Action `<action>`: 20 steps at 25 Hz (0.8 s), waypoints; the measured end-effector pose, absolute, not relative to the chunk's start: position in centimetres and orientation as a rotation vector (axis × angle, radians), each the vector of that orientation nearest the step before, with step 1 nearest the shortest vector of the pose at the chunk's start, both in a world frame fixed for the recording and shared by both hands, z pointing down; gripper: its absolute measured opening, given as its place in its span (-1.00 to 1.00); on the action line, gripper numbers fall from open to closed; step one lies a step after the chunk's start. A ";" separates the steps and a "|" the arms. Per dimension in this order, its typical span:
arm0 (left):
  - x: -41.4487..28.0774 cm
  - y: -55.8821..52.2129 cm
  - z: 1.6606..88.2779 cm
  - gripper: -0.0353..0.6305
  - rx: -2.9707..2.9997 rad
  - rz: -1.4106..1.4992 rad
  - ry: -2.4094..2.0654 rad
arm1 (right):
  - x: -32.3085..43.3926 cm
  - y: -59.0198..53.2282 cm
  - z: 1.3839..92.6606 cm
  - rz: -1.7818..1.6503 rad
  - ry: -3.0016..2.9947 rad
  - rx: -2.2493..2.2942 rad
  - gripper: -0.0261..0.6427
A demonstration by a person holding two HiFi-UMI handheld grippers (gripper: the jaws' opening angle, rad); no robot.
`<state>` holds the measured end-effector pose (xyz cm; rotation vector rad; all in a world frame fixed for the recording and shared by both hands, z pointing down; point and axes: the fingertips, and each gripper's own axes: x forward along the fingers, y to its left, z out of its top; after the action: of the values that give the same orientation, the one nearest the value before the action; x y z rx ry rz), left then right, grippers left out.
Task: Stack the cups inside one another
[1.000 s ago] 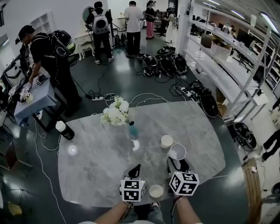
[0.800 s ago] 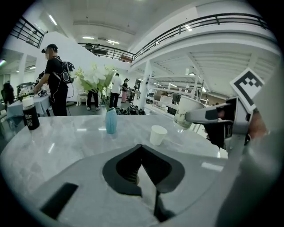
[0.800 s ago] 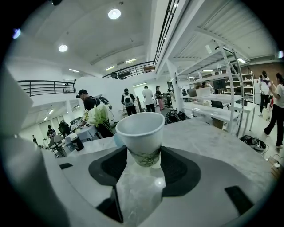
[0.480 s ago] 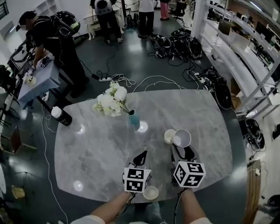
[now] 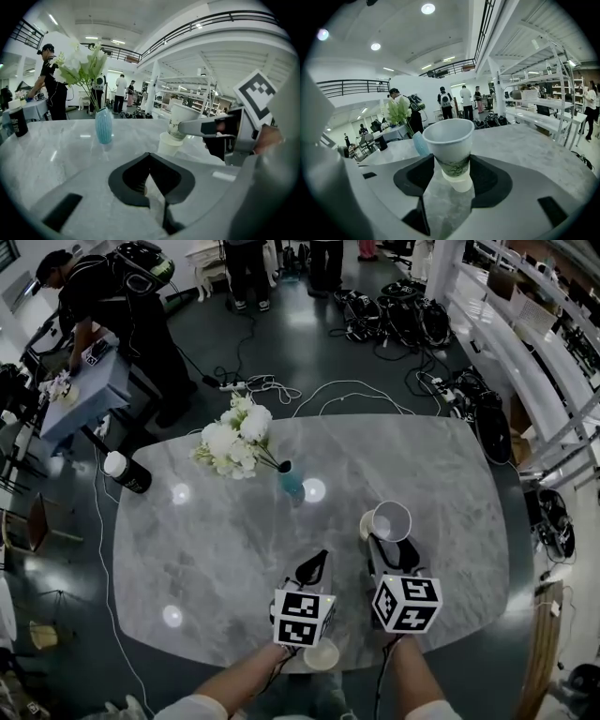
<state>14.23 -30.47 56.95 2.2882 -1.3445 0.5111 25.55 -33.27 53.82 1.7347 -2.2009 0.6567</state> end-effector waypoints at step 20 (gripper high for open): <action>12.8 -29.3 59.2 -0.91 2.221 0.553 -1.351 | 25.3 -33.4 56.3 0.619 -2.160 1.717 -0.24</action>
<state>12.83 -29.33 59.21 2.2214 -1.3508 0.5533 25.32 -33.36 56.27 1.7171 -2.1601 0.6192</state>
